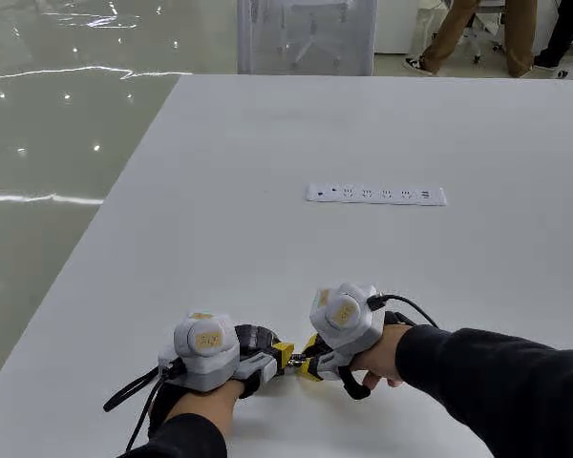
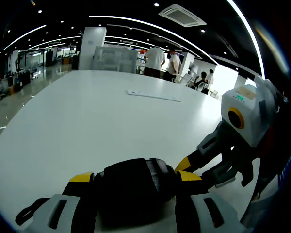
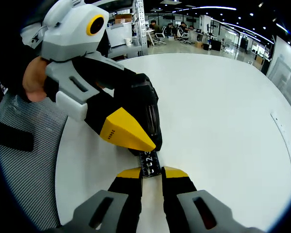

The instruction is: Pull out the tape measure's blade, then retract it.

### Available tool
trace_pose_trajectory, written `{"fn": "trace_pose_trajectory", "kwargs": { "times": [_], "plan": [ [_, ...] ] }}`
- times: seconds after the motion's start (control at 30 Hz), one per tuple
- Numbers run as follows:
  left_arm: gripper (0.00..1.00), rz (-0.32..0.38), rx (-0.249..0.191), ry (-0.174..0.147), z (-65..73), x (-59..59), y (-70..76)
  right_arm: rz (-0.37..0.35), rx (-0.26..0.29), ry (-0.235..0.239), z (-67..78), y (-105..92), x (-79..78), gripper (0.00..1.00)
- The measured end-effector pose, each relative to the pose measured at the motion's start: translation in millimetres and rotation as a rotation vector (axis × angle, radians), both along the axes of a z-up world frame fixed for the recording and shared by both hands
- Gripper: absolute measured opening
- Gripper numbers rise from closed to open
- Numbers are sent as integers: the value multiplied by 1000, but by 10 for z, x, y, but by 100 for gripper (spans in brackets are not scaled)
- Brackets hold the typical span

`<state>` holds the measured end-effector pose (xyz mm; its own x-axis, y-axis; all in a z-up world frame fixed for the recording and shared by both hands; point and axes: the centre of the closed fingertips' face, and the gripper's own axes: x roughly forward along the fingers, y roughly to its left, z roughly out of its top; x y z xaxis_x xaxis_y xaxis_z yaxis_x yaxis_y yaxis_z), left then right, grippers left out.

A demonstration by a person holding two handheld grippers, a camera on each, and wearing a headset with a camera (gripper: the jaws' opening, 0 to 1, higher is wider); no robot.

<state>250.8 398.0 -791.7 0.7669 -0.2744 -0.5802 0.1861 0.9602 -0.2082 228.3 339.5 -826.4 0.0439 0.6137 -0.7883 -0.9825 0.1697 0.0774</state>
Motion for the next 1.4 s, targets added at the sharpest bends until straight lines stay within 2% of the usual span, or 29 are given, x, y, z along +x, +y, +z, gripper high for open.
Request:
{"fn": "trace_pose_trajectory", "kwargs": {
  "times": [0.43, 0.6, 0.9, 1.1, 1.4],
  "plan": [
    [62, -2, -6, 1, -5, 7, 1, 37, 19, -29, -12, 171, -8, 12],
    [62, -3, -10, 1, -5, 10, 5, 31, 20, -19, -7, 161, -14, 12],
    [62, -8, -11, -1, -5, 6, 2, 34, 22, -35, -3, 153, -16, 13],
    [62, -11, -10, -2, -2, 4, 2, 17, 38, -20, 5, 149, -20, 13],
    [62, -13, -11, -2, 1, 0, 0, 33, 49, -14, 11, 147, -35, 13]
  ]
}}
